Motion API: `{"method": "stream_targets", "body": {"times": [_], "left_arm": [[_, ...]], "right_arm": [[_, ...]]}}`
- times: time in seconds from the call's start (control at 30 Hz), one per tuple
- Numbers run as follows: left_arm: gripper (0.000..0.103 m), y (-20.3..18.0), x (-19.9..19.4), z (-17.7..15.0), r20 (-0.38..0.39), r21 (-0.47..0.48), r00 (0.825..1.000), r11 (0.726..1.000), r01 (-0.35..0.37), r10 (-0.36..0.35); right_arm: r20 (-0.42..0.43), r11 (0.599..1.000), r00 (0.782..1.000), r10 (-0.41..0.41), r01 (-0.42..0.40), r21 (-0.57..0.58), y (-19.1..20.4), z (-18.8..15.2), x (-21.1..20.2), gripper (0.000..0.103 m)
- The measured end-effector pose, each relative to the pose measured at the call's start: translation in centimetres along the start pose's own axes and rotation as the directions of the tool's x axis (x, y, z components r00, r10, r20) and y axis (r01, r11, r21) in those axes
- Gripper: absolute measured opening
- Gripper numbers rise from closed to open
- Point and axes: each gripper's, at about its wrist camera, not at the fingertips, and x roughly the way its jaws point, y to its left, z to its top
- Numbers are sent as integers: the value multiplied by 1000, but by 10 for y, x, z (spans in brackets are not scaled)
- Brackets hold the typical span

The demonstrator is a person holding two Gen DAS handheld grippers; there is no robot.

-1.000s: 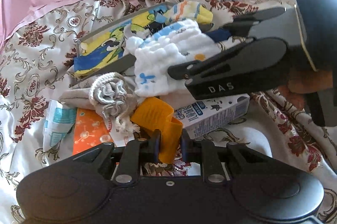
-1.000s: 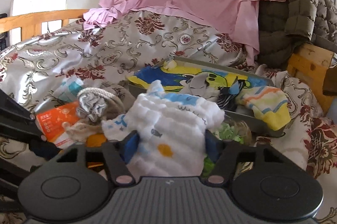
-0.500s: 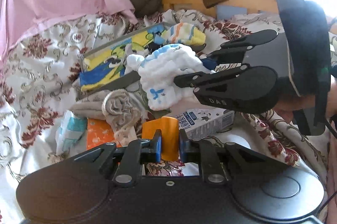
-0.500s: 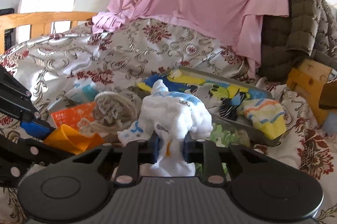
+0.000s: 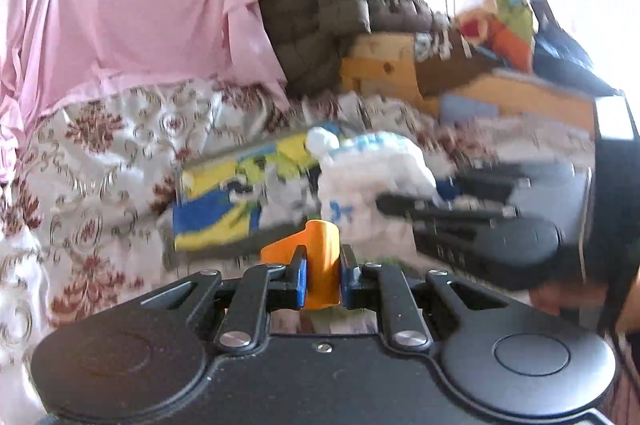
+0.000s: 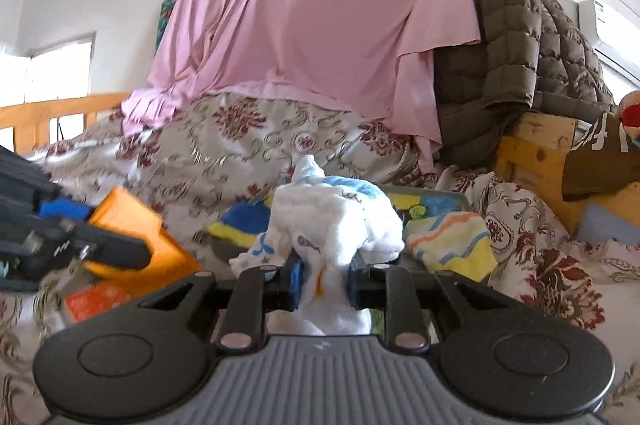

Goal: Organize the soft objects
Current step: 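Carry the muslin cloth and orange piece onto the cartoon tray and release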

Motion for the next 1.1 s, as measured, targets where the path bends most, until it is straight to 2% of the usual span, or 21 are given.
{"method": "stream_targets", "body": {"times": [0.13,0.23,0.37,0.53,0.73,0.87,0.97,1.1], "left_arm": [[17,1,29,29,49,24,999,999,-24,23],[17,10,59,53,73,22,996,999,-48,46],[17,23,103,82,110,12,991,997,-76,74],[17,36,163,104,117,-18,989,996,-91,92],[17,43,220,104,89,-62,991,993,-98,104],[17,46,242,93,47,-73,992,991,-110,113],[18,50,256,87,-14,-100,993,988,-116,115],[21,53,261,83,-63,-141,995,986,-92,84]], "right_arm": [[17,991,1000,24,-26,129,-23,15,28,24],[45,991,999,18,-24,134,-41,26,50,24],[28,970,999,22,-28,242,-76,35,87,24],[-8,934,999,31,-26,357,-113,37,132,24],[-84,914,996,19,17,404,-135,28,167,24],[-150,923,989,4,55,380,-135,21,180,25],[-186,930,982,-4,72,360,-132,17,184,28],[-214,936,977,-14,88,341,-129,13,186,38]]}}
